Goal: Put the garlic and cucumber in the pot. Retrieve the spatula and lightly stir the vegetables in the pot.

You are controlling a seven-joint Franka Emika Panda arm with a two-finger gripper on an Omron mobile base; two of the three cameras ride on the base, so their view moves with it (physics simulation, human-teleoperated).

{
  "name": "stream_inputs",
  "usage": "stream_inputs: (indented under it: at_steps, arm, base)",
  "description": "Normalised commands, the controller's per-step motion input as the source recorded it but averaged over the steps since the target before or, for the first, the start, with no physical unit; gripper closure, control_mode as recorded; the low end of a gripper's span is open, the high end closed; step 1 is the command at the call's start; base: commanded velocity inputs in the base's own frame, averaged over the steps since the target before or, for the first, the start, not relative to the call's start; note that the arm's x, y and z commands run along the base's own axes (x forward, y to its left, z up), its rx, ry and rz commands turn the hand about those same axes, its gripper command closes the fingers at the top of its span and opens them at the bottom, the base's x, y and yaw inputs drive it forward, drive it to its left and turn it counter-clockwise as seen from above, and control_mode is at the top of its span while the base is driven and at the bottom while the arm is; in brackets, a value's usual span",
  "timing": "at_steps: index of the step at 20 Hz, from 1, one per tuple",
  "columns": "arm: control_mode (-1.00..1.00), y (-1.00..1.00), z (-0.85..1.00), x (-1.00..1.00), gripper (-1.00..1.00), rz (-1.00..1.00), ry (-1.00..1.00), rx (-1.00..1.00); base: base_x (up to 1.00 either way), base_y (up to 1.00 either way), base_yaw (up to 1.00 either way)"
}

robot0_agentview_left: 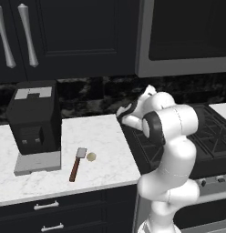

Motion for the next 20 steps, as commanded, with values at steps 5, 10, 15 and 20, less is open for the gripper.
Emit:
stream_inputs:
  at_steps: [5, 10, 15, 20]
  arm:
    - [-1.00, -0.48, 0.00, 0.23, 1.00, -0.01, 0.04, 0.23]
    - [-1.00, -0.39, -0.03, 0.34, 1.00, -0.06, 0.16, 0.36]
    - [-1.00, -0.31, -0.26, 0.39, 1.00, -0.01, 0.11, 0.24]
    - [-1.00, -0.06, -0.56, 0.20, 1.00, 0.00, 0.01, 0.09]
  base:
    - [0.00, 0.00, 0.00]
    - [0.00, 0.00, 0.00]
    - [0.00, 0.00, 0.00]
    - [0.00, 0.00, 0.00]
